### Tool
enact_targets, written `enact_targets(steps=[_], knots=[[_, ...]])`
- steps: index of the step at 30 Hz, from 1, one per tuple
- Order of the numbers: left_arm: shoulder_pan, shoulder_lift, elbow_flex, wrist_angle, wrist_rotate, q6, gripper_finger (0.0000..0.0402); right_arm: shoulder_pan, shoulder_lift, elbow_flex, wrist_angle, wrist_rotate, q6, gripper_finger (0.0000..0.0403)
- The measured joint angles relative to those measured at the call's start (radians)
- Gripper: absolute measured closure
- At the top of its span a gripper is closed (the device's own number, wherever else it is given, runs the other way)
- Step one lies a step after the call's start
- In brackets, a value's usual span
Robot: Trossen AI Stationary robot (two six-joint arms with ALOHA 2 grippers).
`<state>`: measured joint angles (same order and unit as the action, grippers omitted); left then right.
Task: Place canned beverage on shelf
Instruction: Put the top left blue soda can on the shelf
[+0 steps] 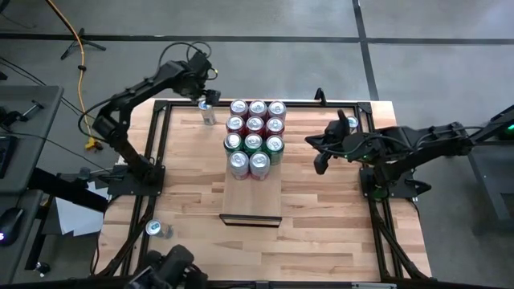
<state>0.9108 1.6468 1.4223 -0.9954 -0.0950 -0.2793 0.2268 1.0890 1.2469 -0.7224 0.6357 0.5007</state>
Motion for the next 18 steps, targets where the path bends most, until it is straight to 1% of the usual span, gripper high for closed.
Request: enact_targets(steps=[3, 7, 13, 16, 18], knots=[[0.000, 0.025, 0.000, -0.019, 0.014, 0.000, 0.0106, 0.000, 0.026, 0.000, 0.000, 0.000, 0.000, 0.0403], [0.000, 0.055, 0.000, -0.036, 0.066, -0.017, 0.0106, 0.000, 0.057, 0.000, -0.001, -0.003, -0.002, 0.0403], [-0.005, 0.093, 0.000, -0.055, 0.064, -0.026, 0.0107, 0.002, 0.063, 0.000, -0.003, -0.018, 0.000, 0.0403], [-0.009, 0.100, 0.000, -0.053, 0.058, -0.025, 0.0124, 0.003, 0.062, 0.000, -0.003, -0.018, 0.011, 0.0403], [-0.013, 0.108, 0.000, -0.054, 0.054, -0.024, 0.0152, 0.003, 0.062, 0.000, -0.003, -0.019, 0.017, 0.0403]])
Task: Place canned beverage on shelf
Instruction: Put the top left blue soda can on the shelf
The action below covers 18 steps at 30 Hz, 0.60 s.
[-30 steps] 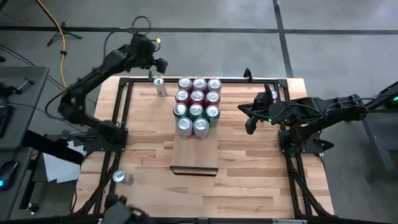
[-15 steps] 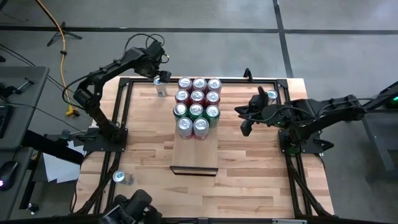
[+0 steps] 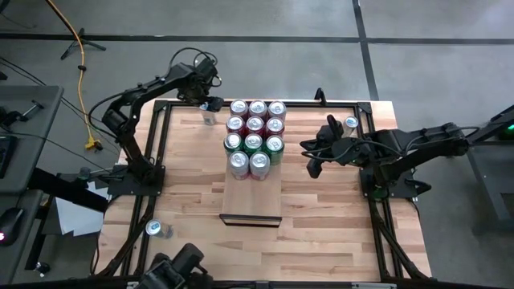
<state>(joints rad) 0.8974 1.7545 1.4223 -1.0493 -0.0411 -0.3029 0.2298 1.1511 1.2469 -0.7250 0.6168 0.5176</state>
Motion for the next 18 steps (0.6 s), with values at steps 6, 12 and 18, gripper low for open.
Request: enact_targets(steps=[6, 12, 18], knots=[[-0.015, -0.020, -0.002, -0.011, 0.005, 0.043, 0.0276, 0.000, 0.000, 0.000, 0.001, -0.005, 0.002, 0.0403], [-0.015, -0.182, -0.002, -0.060, 0.003, 0.071, 0.0276, 0.000, 0.000, 0.000, 0.018, -0.007, 0.001, 0.0403], [-0.019, -0.428, 0.025, -0.077, 0.000, 0.023, 0.0276, 0.000, 0.000, 0.000, 0.082, -0.008, -0.002, 0.0403]])
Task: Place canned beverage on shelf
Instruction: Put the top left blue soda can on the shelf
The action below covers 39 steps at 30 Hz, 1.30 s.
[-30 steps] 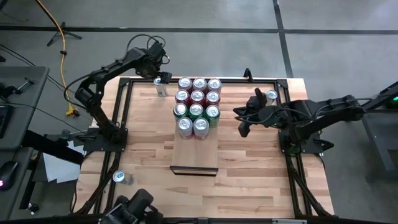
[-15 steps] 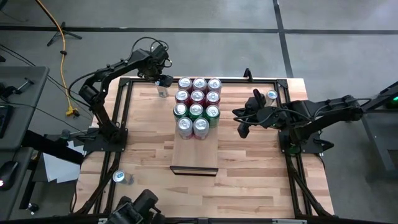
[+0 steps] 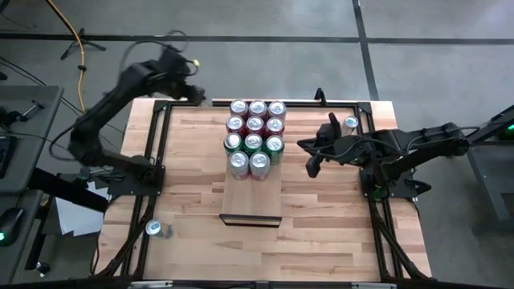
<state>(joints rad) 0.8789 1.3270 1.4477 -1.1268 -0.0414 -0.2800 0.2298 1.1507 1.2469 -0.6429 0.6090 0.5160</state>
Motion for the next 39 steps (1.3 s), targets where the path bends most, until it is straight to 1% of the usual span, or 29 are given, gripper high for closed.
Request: enact_targets(steps=[3, 6, 9, 11, 15, 17, 19, 20, 22, 24, 26, 28, 30, 32, 34, 36, 39], knots=[[-0.031, -0.094, 0.055, -0.022, 0.000, -0.038, 0.0276, 0.000, 0.000, 0.000, 0.059, -0.010, -0.009, 0.0403], [-0.083, -0.167, 0.133, -0.048, 0.006, -0.061, 0.0276, 0.000, 0.000, 0.000, 0.133, -0.037, -0.053, 0.0403], [-0.161, -0.221, 0.233, -0.056, 0.019, -0.083, 0.0276, 0.000, 0.000, 0.000, 0.205, -0.073, -0.109, 0.0403], [-0.221, -0.241, 0.304, -0.052, 0.046, -0.078, 0.0276, 0.000, 0.000, 0.000, 0.254, -0.109, -0.153, 0.0403], [-0.357, -0.246, 0.427, -0.053, 0.130, -0.059, 0.0276, 0.000, 0.000, 0.000, 0.371, -0.251, -0.214, 0.0403], [-0.440, -0.233, 0.456, -0.055, 0.162, -0.064, 0.0276, 0.000, 0.000, 0.000, 0.439, -0.345, -0.238, 0.0403], [-0.533, -0.216, 0.461, -0.058, 0.181, -0.077, 0.0276, 0.000, 0.005, 0.001, 0.511, -0.435, -0.247, 0.0403], [-0.579, -0.203, 0.461, -0.065, 0.182, -0.078, 0.0276, 0.000, 0.008, 0.003, 0.537, -0.460, -0.247, 0.0402], [-0.671, -0.163, 0.461, -0.088, 0.181, -0.076, 0.0276, 0.001, 0.026, 0.019, 0.555, -0.469, -0.236, 0.0394], [-0.759, -0.116, 0.459, -0.096, 0.178, -0.049, 0.0276, 0.001, 0.050, 0.045, 0.538, -0.467, -0.232, 0.0374], [-0.840, -0.069, 0.458, -0.093, 0.178, 0.008, 0.0276, 0.000, 0.086, 0.086, 0.514, -0.460, -0.235, 0.0340], [-0.904, -0.037, 0.459, -0.091, 0.177, 0.058, 0.0276, 0.000, 0.126, 0.140, 0.462, -0.459, -0.249, 0.0296], [-0.948, -0.008, 0.460, -0.088, 0.161, 0.073, 0.0276, 0.000, 0.176, 0.213, 0.395, -0.460, -0.255, 0.0245], [-0.979, 0.023, 0.460, -0.090, 0.139, 0.073, 0.0276, 0.000, 0.229, 0.298, 0.286, -0.460, -0.262, 0.0194], [-1.000, 0.046, 0.460, -0.108, 0.123, 0.072, 0.0276, 0.000, 0.282, 0.389, 0.156, -0.460, -0.295, 0.0152], [-1.019, 0.061, 0.460, -0.151, 0.107, 0.071, 0.0276, -0.003, 0.333, 0.478, 0.034, -0.459, -0.335, 0.0123], [-1.047, 0.094, 0.460, -0.237, 0.067, 0.057, 0.0276, -0.011, 0.397, 0.596, -0.116, -0.458, -0.336, 0.0107]])
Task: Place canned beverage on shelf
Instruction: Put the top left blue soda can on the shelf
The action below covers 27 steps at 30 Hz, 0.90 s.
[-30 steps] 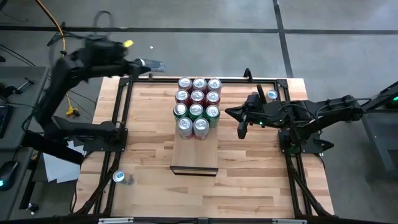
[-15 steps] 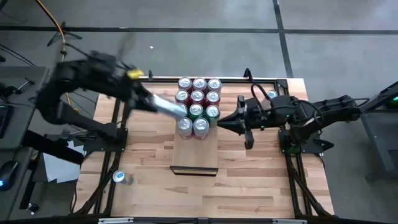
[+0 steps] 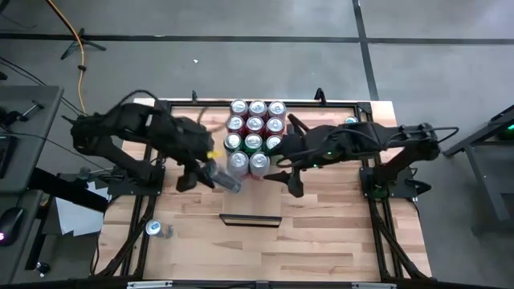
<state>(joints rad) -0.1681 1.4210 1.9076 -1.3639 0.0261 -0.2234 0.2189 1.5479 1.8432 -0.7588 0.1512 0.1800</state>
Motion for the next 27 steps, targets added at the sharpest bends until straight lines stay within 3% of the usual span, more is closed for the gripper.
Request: enact_targets(steps=[3, 8, 12, 14, 20, 27], knots=[[-0.029, 0.037, 0.000, -0.030, -0.009, 0.000, 0.0276, -0.010, 0.047, 0.099, -0.135, 0.017, 0.022, 0.0105], [-0.081, 0.131, 0.078, -0.093, -0.019, 0.022, 0.0276, -0.012, 0.074, 0.177, -0.282, 0.134, 0.034, 0.0105], [-0.104, 0.243, 0.177, -0.220, -0.129, 0.072, 0.0276, -0.012, 0.067, 0.179, -0.320, 0.180, 0.084, 0.0105], [-0.103, 0.278, 0.194, -0.194, -0.156, 0.104, 0.0276, -0.012, 0.066, 0.180, -0.343, 0.182, 0.104, 0.0105], [-0.100, 0.357, 0.237, -0.203, -0.119, 0.159, 0.0276, -0.003, 0.067, 0.180, -0.399, 0.181, 0.141, 0.0105], [-0.095, 0.366, 0.232, -0.208, -0.088, 0.163, 0.0272, 0.007, 0.067, 0.180, -0.432, 0.180, 0.179, 0.0105]])
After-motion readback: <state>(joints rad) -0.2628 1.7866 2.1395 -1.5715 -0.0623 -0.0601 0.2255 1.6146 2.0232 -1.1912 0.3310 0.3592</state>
